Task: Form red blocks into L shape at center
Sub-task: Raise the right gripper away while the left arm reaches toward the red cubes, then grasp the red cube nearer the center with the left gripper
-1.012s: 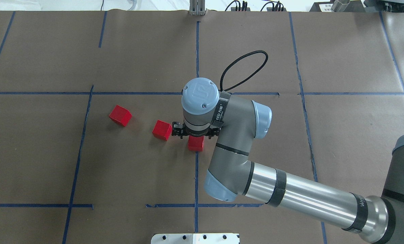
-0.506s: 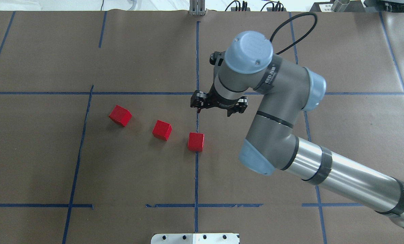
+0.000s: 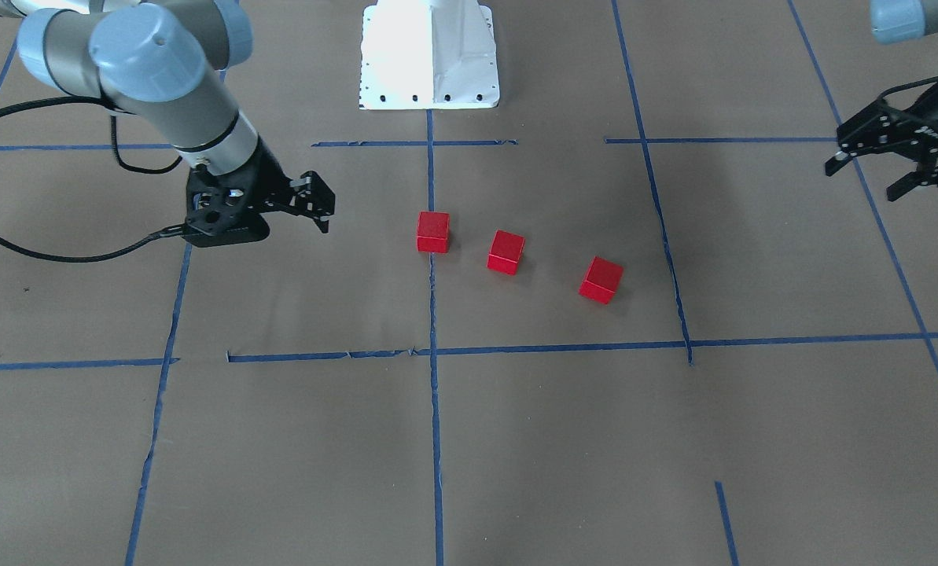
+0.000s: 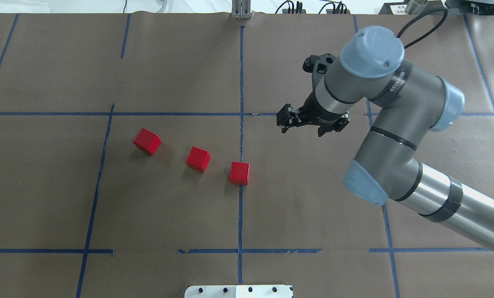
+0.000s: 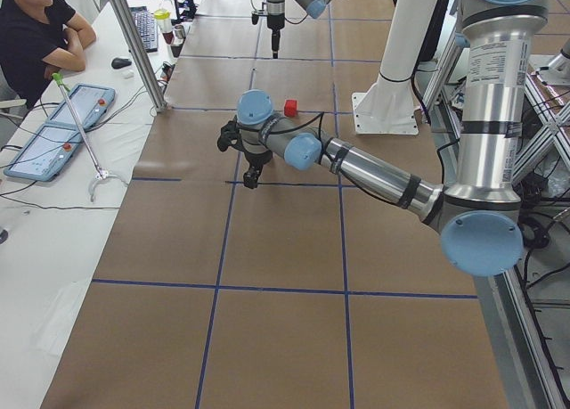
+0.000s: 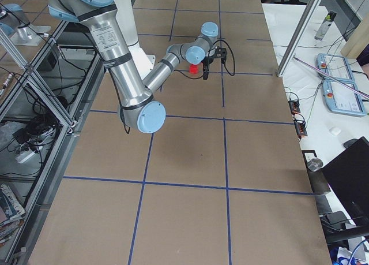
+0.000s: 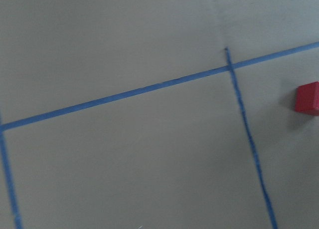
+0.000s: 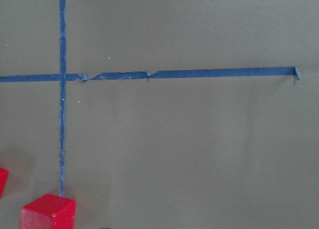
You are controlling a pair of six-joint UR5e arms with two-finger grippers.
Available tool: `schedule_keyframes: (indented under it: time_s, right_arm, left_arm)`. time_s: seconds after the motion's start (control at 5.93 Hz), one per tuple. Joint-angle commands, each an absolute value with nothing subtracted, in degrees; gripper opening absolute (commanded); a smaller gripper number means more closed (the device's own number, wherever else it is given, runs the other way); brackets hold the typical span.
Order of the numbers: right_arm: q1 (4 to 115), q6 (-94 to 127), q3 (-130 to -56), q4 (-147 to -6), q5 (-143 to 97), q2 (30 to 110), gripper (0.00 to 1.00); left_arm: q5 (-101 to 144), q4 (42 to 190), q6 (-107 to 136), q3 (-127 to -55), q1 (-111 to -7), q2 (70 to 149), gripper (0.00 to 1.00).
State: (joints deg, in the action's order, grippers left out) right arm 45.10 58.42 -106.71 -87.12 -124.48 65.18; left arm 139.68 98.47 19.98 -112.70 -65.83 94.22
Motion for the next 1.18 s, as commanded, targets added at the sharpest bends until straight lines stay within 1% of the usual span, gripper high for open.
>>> schedule_keyframes:
  time_s: [0.0, 0.17, 0.34, 0.51, 0.67, 0.84, 1.01]
  right_arm:
    - [50.1, 47.9, -109.3, -87.1, -127.3, 72.7, 1.0]
    - [50.8, 45.2, -109.4, -87.0, -127.4, 74.9, 1.0]
    - [50.9, 44.6, -109.9, -87.0, -127.4, 75.5, 1.0]
    - [50.8, 44.6, -110.4, -87.0, -127.4, 76.4, 1.0]
    - [50.7, 44.6, -110.4, -87.0, -127.3, 76.6, 1.0]
    - [50.7, 44.6, -110.3, -87.0, -127.2, 76.6, 1.0]
    - [50.7, 44.6, -110.3, -87.0, -127.2, 76.6, 1.0]
  left_arm:
    - [127.5, 98.7, 37.1, -111.4, -48.0, 106.9, 1.0]
    - [125.4, 98.8, 42.2, -106.5, -42.4, 113.8, 1.0]
    - [125.1, 99.1, 42.6, -99.4, -40.4, 121.0, 1.0]
    - [120.2, 99.1, 42.9, -97.8, -37.3, 122.0, 1.0]
    - [115.1, 99.4, 49.1, -95.5, -33.4, 124.3, 1.0]
    - [112.3, 99.6, 50.5, -91.8, -32.0, 127.1, 1.0]
    - [110.9, 101.8, 50.3, -90.0, -32.0, 127.2, 0.98]
